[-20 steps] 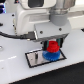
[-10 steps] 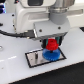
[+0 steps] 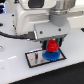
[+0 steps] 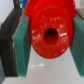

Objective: Insert the blue gear onto the right peg, followed by the red gear

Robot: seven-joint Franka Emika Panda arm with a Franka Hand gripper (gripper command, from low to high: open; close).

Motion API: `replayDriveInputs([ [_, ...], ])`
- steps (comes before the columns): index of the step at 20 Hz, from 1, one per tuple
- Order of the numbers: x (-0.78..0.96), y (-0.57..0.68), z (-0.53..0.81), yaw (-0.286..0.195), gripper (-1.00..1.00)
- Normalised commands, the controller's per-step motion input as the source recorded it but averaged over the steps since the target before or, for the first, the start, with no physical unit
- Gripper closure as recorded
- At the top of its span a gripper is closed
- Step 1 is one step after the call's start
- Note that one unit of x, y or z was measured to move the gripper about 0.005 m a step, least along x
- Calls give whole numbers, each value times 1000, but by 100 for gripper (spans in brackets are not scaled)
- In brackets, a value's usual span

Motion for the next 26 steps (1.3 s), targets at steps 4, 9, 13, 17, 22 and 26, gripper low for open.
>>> replayDriveInputs([
  [4, 496, 0, 374, 0, 100],
  [9, 299, 7, 88, 0, 100],
  [13, 234, -50, -115, 0, 100],
  [17, 204, -45, -231, 0, 100],
  [22, 185, 6, -192, 0, 100],
  [26, 175, 4, -100, 0, -100],
])
